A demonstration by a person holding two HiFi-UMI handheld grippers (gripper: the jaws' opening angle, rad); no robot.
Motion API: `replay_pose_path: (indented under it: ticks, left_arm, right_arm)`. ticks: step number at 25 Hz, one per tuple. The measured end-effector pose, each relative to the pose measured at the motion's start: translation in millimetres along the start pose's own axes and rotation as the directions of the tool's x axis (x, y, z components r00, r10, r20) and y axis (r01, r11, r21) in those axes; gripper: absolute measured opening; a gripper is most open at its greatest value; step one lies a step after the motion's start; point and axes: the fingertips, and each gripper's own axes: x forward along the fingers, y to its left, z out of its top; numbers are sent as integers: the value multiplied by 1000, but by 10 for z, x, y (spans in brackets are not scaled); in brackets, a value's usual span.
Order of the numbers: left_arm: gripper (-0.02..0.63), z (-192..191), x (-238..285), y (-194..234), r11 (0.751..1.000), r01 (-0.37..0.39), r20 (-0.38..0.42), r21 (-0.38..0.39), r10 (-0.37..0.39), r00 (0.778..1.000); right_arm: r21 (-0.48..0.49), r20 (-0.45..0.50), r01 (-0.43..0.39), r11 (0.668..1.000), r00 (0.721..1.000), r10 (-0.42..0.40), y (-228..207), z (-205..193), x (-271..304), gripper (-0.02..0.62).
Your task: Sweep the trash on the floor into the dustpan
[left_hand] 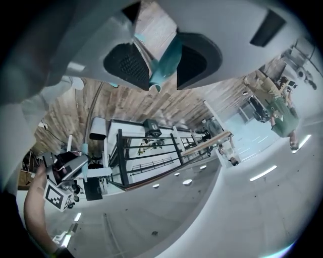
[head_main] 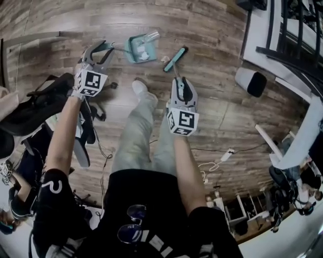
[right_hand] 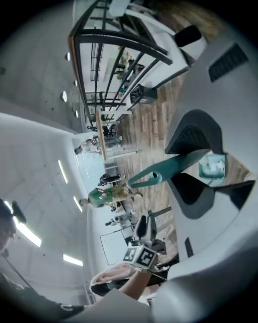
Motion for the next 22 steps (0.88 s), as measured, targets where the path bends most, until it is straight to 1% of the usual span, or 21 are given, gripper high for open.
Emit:
replay_pose_path:
  ticks: [2, 4, 10, 14, 17, 19, 22]
  left_arm:
    - [164, -25, -18, -20, 1000, 10, -3, -7, -10, 1000]
    - [164, -44, -48, -9, 1000, 22, 0, -17, -22, 1000]
    - [160, -31, -118, -10, 999, 35, 31, -32, -34, 999]
    - [158, -26, -151, -29, 999, 29, 48, -29, -28, 998]
    - [156, -22, -158, -41, 999, 37, 57, -25, -35, 998]
    - [155, -27, -172, -47, 999, 38, 60, -20, -37, 998]
    - [155, -44, -196, -68, 999, 37, 64, -13, -37, 997]
  right_arm:
    - [39, 14, 18, 999, 1000, -18, 54, 19, 77, 110]
    - [47, 27, 12, 999, 1000, -13, 145, 82, 175, 114]
    - [36, 72, -71, 997, 995, 68, 531, 303, 369, 120]
    - [37, 92, -155, 987, 984, 151, 815, 347, 382, 117]
    - [49, 114, -196, 979, 975, 190, 880, 413, 359, 114]
    - [48, 120, -198, 979, 974, 191, 838, 447, 332, 108]
    - [14, 121, -154, 988, 981, 151, 689, 505, 266, 98]
